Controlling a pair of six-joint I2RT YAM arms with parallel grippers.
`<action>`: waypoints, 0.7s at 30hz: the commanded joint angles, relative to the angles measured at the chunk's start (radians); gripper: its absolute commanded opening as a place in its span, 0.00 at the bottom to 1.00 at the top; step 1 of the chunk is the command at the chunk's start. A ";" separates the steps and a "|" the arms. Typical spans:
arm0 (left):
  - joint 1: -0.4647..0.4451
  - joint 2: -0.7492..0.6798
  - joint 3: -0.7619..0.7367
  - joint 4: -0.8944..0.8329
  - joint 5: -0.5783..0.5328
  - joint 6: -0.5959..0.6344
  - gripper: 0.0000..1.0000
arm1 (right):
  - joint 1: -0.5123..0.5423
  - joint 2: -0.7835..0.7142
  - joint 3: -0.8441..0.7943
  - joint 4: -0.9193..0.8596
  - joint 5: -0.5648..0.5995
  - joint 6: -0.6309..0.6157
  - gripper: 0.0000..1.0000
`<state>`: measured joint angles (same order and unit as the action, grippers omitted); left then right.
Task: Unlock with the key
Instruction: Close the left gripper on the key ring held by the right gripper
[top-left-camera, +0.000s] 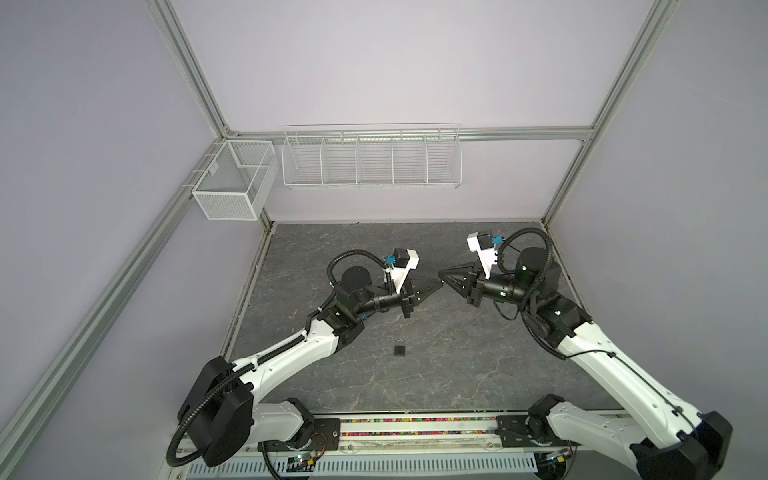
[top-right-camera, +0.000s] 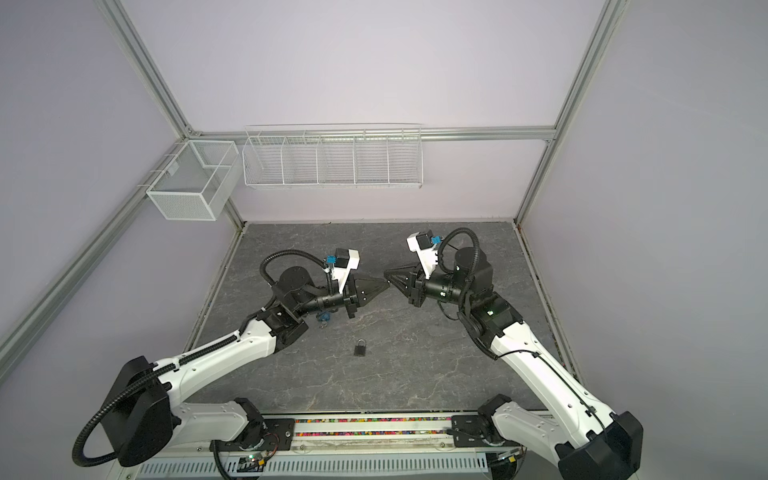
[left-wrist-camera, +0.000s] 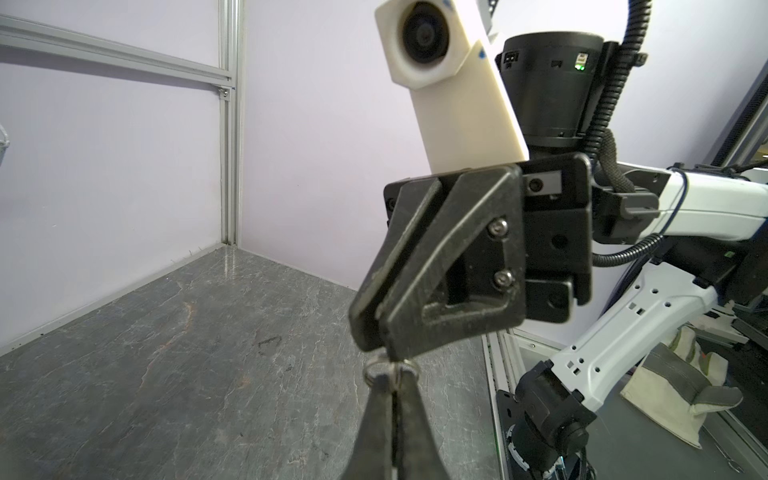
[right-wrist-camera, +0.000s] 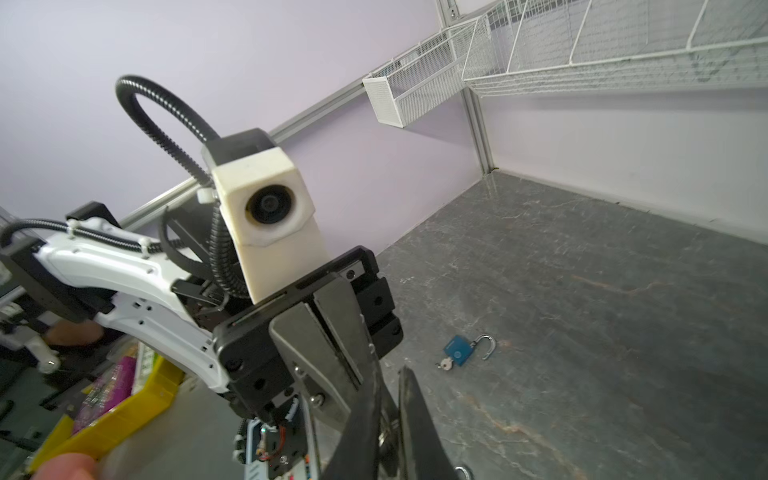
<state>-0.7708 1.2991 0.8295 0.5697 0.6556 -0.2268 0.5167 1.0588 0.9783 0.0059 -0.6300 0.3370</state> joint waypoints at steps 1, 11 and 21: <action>0.012 0.002 0.047 -0.016 0.029 0.024 0.00 | -0.016 0.005 0.018 -0.036 -0.050 -0.024 0.28; 0.015 0.019 0.079 -0.037 0.082 0.031 0.00 | -0.019 0.035 0.053 -0.080 -0.129 -0.057 0.34; 0.015 0.018 0.080 -0.045 0.085 0.042 0.00 | -0.022 0.043 0.058 -0.070 -0.123 -0.058 0.26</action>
<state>-0.7528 1.3132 0.8791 0.5163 0.7158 -0.2043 0.4923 1.0924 1.0157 -0.0620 -0.7307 0.2989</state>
